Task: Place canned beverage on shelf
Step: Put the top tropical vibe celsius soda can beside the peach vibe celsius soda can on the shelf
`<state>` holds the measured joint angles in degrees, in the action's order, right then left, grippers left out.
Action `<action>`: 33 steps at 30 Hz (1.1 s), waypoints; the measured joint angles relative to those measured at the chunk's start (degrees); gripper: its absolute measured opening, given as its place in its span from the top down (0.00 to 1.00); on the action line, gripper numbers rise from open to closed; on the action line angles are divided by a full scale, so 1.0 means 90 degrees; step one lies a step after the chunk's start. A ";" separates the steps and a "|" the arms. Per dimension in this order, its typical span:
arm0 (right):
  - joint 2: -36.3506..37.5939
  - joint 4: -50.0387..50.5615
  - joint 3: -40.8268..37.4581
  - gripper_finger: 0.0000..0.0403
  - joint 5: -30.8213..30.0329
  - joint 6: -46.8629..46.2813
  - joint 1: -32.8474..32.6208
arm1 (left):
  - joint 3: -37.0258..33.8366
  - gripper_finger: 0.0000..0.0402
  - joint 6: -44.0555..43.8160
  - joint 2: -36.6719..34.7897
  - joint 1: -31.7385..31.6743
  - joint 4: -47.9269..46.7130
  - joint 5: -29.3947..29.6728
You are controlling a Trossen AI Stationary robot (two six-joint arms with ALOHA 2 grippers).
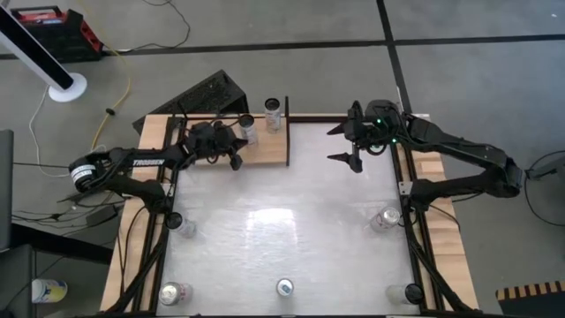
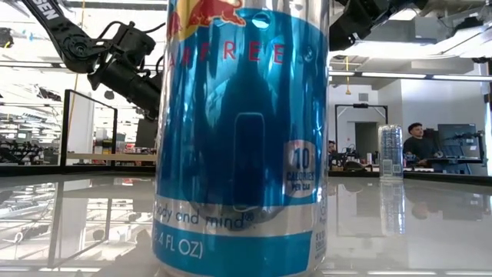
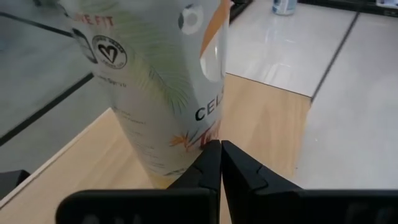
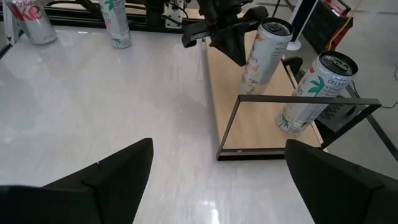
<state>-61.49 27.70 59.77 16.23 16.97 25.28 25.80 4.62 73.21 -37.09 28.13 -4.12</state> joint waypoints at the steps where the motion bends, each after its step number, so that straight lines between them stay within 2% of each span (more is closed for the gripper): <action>1: 0.0000 0.0000 0.0000 0.04 0.0000 0.0000 0.0000 | 0.0000 1.00 -0.0019 0.0000 -0.0026 0.0033 0.0000; 5: -0.0002 0.0002 0.0000 0.04 -0.0002 0.0000 0.0000 | -0.0002 1.00 -0.0115 0.0000 -0.0131 0.0203 -0.0020; 17: -0.0002 -0.0001 0.0000 0.04 -0.0004 0.0010 0.0000 | -0.0002 1.00 -0.0378 0.0000 -0.0315 0.0452 -0.0635; 27: -0.0005 -0.0217 0.0000 0.04 -0.0002 0.0019 0.0000 | -0.0002 1.00 -0.0428 0.0008 -0.0320 0.0728 -0.0455; 33: -0.0005 -0.0345 0.0002 0.04 -0.0005 0.0100 0.0000 | 0.0449 1.00 -0.0539 0.0676 -0.0320 0.0846 -0.0391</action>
<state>-61.54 24.60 59.79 16.19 17.87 25.28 29.84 -0.23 79.29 -39.97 35.75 -7.64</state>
